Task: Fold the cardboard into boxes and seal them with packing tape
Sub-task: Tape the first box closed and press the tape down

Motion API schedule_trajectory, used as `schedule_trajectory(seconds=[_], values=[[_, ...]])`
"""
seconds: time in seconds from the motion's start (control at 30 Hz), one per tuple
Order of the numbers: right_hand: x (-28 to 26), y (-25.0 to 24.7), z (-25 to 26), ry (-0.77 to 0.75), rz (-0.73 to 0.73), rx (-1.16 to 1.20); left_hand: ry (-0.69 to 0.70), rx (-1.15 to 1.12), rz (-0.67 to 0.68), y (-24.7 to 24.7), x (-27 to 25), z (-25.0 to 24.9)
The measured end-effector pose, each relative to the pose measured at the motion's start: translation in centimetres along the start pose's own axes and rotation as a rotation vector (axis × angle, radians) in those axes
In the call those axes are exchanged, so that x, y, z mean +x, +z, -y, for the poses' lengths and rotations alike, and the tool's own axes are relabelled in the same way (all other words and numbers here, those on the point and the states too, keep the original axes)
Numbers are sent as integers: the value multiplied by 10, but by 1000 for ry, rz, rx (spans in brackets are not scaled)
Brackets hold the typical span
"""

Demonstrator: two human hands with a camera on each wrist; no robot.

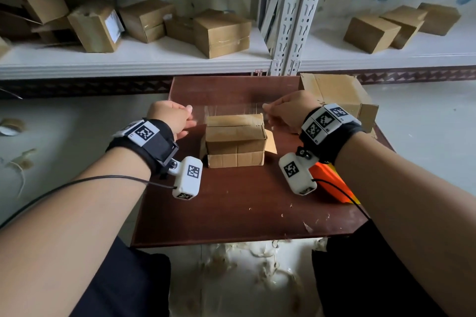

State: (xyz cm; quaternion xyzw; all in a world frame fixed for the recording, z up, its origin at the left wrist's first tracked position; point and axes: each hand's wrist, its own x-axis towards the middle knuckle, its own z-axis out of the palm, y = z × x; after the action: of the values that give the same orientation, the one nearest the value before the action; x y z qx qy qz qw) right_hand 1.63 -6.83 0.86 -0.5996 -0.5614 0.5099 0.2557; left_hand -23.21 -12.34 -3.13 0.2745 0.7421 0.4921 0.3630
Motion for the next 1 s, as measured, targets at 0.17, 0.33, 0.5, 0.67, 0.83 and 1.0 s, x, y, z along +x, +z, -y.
schedule_trajectory(seconds=[0.17, 0.33, 0.5, 0.67, 0.83, 1.0], values=[[12, -4, -6, -1, -112, -106, -1, 231, -46, 3, 8, -2], [13, -2, -14, 64, -94, -72, -74, 185, -22, 3, 14, 3], [15, 8, -22, 152, -69, 16, -209, 82, 58, 2, 22, 11], [13, 13, -19, 264, -41, 286, -335, -97, 132, 9, 19, 15], [11, 16, -20, 287, -20, 354, -375, -213, 201, 17, 13, 21], [13, 21, -25, 306, 10, 364, -326, -228, 173, 19, 11, 27]])
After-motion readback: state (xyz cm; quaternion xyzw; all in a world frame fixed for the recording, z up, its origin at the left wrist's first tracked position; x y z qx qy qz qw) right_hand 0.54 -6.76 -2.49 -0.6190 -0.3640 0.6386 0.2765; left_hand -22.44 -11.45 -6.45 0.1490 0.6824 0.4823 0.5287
